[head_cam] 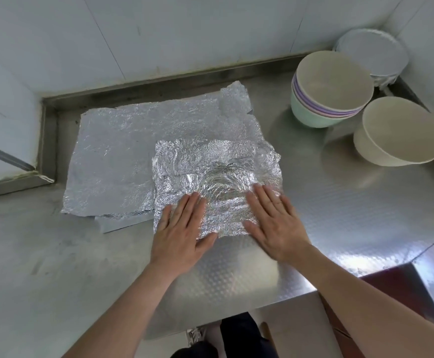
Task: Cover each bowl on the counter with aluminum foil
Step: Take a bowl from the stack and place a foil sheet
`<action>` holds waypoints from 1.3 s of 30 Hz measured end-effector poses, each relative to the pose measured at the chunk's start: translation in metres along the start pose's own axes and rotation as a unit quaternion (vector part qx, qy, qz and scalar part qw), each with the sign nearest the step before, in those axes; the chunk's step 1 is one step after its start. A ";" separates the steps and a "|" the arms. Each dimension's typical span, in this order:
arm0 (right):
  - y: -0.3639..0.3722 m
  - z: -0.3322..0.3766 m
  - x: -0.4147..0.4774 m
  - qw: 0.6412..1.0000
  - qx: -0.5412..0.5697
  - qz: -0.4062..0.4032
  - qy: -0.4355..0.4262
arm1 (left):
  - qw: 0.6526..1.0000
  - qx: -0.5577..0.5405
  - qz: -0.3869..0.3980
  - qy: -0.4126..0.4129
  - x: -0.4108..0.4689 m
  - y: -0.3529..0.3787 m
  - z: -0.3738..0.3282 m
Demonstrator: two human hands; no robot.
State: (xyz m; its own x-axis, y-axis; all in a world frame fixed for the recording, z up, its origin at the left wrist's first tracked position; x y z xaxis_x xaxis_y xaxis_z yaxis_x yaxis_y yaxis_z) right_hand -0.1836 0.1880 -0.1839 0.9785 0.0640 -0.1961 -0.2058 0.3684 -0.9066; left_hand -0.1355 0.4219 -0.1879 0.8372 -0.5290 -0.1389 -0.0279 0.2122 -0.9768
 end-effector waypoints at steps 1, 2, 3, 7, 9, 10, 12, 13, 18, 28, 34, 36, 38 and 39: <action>-0.002 -0.004 -0.002 1.000 0.001 -0.004 0.006 | 1.000 -0.001 0.001 0.004 -0.001 0.000 0.001; -0.003 -0.007 -0.003 1.000 0.000 -0.004 0.012 | 1.000 -0.003 0.005 0.007 -0.002 0.001 0.002; -0.004 -0.009 -0.003 1.000 -0.002 -0.002 0.016 | 1.000 -0.004 0.008 0.009 -0.003 0.000 0.003; -0.003 -0.007 -0.003 0.999 0.010 0.025 0.023 | 0.999 -0.011 0.032 0.018 -0.004 -0.002 0.005; -0.007 -0.006 -0.001 0.999 0.014 0.038 0.034 | 0.999 -0.019 0.042 0.019 -0.002 -0.003 0.006; -0.011 -0.004 -0.001 0.998 0.016 0.046 0.044 | 0.999 -0.018 0.045 0.018 -0.002 -0.004 0.006; -0.018 0.003 -0.001 0.996 0.026 0.048 0.065 | 0.999 -0.009 0.047 0.014 -0.003 -0.005 0.006; -0.020 0.007 0.000 0.996 0.032 0.047 0.072 | 0.999 -0.009 0.050 0.013 -0.004 -0.004 0.005; -0.014 0.015 0.003 0.993 0.033 0.060 0.099 | 0.997 -0.029 0.067 0.024 -0.003 -0.009 0.006; -0.018 0.010 0.005 0.991 0.046 0.085 0.092 | 0.993 -0.038 0.089 0.067 -0.006 -0.011 0.015; -0.038 0.014 0.004 0.950 0.204 -0.048 0.232 | 0.992 -0.023 0.105 0.064 -0.005 -0.013 0.014; -0.044 0.013 -0.001 0.900 0.289 -0.121 0.302 | 0.991 -0.025 0.115 0.063 -0.005 -0.016 0.014; -0.048 0.012 -0.004 0.835 0.393 -0.137 0.359 | 0.990 -0.020 0.130 0.059 -0.005 -0.016 0.016; -0.051 0.012 -0.006 0.799 0.441 -0.140 0.386 | 0.989 -0.020 0.131 0.060 -0.004 -0.015 0.015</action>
State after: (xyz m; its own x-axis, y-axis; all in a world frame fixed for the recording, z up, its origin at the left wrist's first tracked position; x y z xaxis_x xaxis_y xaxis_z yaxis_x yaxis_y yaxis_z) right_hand -0.1791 0.1803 -0.1321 0.6148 -0.5998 -0.5120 0.4413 0.7998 -0.4070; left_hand -0.1305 0.4330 -0.1698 0.7271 -0.5545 -0.4048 -0.2593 0.3241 -0.9098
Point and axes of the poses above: each hand's wrist, its own x-axis towards the middle knuckle, its own y-axis out of the palm, z = x × y, the point moved 3 cm from there along x, towards the middle knuckle, and after that the axes turned 15 degrees about x, right-handed, at the moved point
